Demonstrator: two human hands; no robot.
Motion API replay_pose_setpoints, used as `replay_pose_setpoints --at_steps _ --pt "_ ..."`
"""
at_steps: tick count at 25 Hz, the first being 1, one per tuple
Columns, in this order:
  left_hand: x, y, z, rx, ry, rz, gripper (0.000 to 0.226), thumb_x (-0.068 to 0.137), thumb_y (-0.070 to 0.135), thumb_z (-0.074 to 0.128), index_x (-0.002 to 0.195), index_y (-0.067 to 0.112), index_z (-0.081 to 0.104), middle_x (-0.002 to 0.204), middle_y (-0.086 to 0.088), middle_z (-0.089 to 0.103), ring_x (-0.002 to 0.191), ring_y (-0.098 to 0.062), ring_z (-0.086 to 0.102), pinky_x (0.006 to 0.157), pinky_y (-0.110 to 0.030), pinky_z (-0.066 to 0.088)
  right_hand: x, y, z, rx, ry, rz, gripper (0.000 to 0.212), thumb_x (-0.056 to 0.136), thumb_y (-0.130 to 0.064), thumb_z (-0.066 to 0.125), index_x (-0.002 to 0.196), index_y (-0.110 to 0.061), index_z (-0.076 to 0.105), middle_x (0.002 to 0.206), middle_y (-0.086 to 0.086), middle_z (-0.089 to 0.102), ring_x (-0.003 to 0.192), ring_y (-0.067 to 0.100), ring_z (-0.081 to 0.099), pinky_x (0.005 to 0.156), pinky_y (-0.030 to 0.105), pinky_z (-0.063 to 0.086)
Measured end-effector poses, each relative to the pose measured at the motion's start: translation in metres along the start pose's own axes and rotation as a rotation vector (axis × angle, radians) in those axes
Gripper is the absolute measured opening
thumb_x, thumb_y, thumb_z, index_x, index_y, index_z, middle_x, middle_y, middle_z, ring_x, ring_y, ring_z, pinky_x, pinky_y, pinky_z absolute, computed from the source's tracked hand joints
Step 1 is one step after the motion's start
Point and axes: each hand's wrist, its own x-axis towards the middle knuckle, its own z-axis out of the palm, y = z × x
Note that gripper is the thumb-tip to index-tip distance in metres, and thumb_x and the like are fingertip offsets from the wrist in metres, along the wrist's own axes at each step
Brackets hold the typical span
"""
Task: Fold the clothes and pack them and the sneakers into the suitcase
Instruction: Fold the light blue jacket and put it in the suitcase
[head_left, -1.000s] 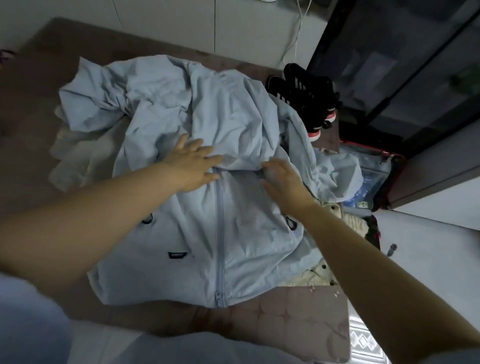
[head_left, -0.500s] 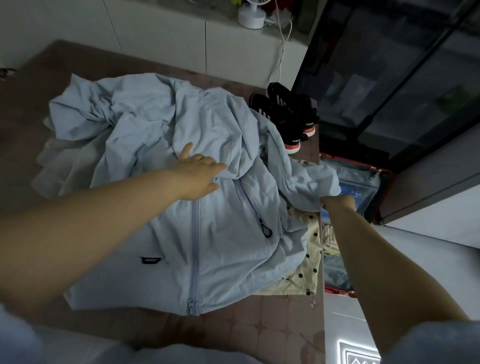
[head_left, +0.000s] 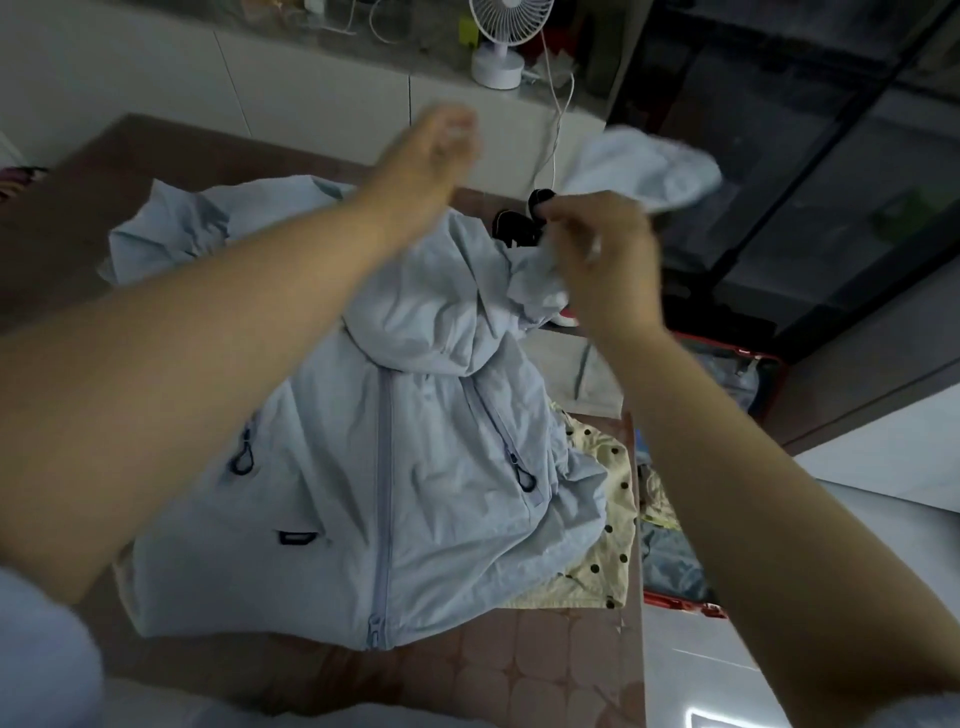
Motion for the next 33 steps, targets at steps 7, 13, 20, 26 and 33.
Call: replay_pose_setpoints --at_steps 7,13,20,26,33 --pt "-0.017 -0.052 -0.076 0.201 0.102 -0.299 0.027 0.094 0.041 0.043 0.106 0.021 0.055 0.109 -0.001 0.056 0.098 -0.02 0.054 0.084 -0.031 0.038 -0.118 -0.047 0.128 -0.155 -0.477 -0.732 0.024 0.06 0.003 0.071 0.069 -0.018 0.073 0.066 0.0 0.063 0.075 0.026 0.062 0.103 0.048 0.029" --pt "-0.084 -0.147 -0.076 0.742 -0.52 -0.413 0.074 0.071 0.059 0.068 0.131 0.026 0.041 0.127 0.001 0.053 0.111 -0.02 0.052 0.096 -0.037 0.044 -0.13 -0.023 0.121 0.066 -0.684 -0.506 0.013 0.068 -0.009 0.067 0.081 -0.011 0.068 0.082 0.005 0.066 0.084 0.025 0.057 0.099 0.041 0.03" --pt "-0.104 -0.163 -0.119 0.675 -0.504 -0.423 0.061 0.063 0.053 0.078 0.113 0.027 0.053 0.102 0.007 0.06 0.092 -0.011 0.057 0.078 -0.027 0.046 -0.052 0.082 0.097 -0.398 -0.773 0.376 0.06 0.078 -0.005 0.063 0.133 -0.01 0.041 0.137 0.014 0.044 0.125 0.034 0.04 0.1 0.039 0.035" --pt "-0.109 -0.165 -0.128 1.107 -0.674 -0.371 0.044 0.066 0.062 0.069 0.096 0.036 0.048 0.103 0.009 0.037 0.107 -0.014 0.035 0.093 -0.028 0.035 -0.012 0.103 0.074 -0.329 -0.618 0.318 0.016 0.075 0.002 0.058 0.089 -0.004 0.059 0.089 0.016 0.062 0.081 0.033 0.058 0.067 0.035 0.044" --pt "-0.073 -0.127 -0.119 0.407 -0.262 -0.132 0.014 0.077 0.036 0.072 0.078 0.031 0.059 0.088 0.014 0.064 0.085 -0.002 0.059 0.079 -0.026 0.047 0.011 0.116 0.029 -0.34 -0.243 0.414 0.019 0.074 0.012 0.046 0.089 0.003 0.054 0.089 0.016 0.051 0.079 0.025 0.045 0.068 0.027 0.031"
